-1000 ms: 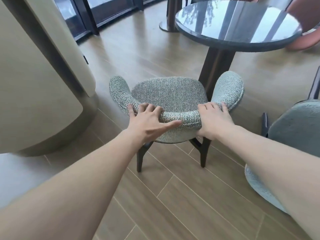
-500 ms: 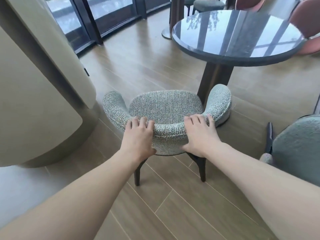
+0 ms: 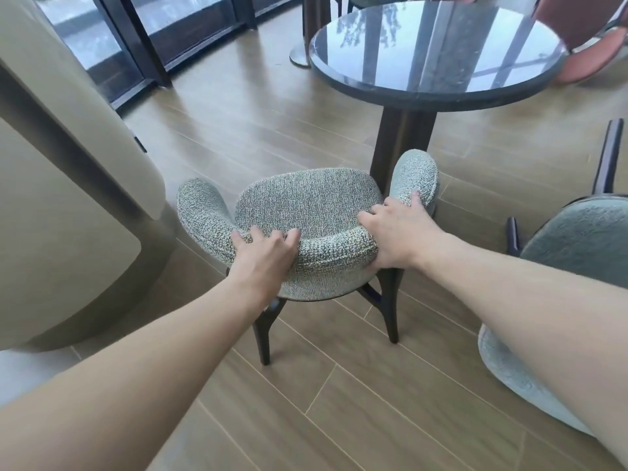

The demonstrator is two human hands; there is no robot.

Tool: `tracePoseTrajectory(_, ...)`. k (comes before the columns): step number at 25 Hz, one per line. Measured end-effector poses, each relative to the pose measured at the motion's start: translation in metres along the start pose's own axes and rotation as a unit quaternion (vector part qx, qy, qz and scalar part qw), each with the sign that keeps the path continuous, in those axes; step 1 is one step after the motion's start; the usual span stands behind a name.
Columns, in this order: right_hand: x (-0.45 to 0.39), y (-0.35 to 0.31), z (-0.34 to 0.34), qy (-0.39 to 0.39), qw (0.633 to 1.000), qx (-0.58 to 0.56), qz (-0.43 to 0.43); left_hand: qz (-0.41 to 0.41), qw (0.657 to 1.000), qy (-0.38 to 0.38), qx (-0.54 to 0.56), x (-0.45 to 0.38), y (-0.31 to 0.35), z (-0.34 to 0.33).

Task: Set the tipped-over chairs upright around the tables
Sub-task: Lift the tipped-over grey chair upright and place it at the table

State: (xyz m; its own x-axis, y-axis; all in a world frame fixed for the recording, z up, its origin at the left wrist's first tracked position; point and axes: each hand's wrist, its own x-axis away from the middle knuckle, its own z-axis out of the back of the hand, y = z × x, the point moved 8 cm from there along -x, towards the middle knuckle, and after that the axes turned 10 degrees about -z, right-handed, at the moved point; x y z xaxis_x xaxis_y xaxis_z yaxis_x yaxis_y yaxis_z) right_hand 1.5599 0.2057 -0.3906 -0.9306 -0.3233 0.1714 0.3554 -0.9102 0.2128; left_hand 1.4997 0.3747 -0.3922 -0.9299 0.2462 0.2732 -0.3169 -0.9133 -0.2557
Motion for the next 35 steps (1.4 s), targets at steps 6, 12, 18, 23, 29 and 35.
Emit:
tracePoseTrajectory(6, 0.018, -0.018, 0.021, -0.005, 0.998, 0.07, 0.006, -0.035, 0.999, -0.007, 0.025, -0.007, -0.004, 0.001)
tracePoseTrajectory(12, 0.06, -0.037, 0.022, -0.038, 0.991, 0.121, 0.03, -0.09, 0.996, -0.013, -0.017, 0.007, 0.001, -0.004)
tracePoseTrajectory(18, 0.078, -0.049, 0.021, -0.073, 0.991, 0.114, 0.005, -0.142, 0.987, -0.014, -0.076, 0.008, -0.005, -0.004)
tracePoseTrajectory(23, 0.065, -0.065, 0.028, -0.065, 0.992, 0.106, -0.006, -0.137, 0.985, -0.012, -0.1, 0.004, -0.026, -0.003)
tracePoseTrajectory(29, 0.032, -0.088, 0.034, -0.028, 0.996, 0.081, -0.039, -0.126, 0.986, -0.015, -0.106, -0.014, -0.07, -0.013)
tracePoseTrajectory(35, 0.021, -0.068, 0.007, -0.062, 0.994, -0.029, -0.085, -0.144, 0.975, -0.042, -0.161, -0.026, -0.082, -0.015)
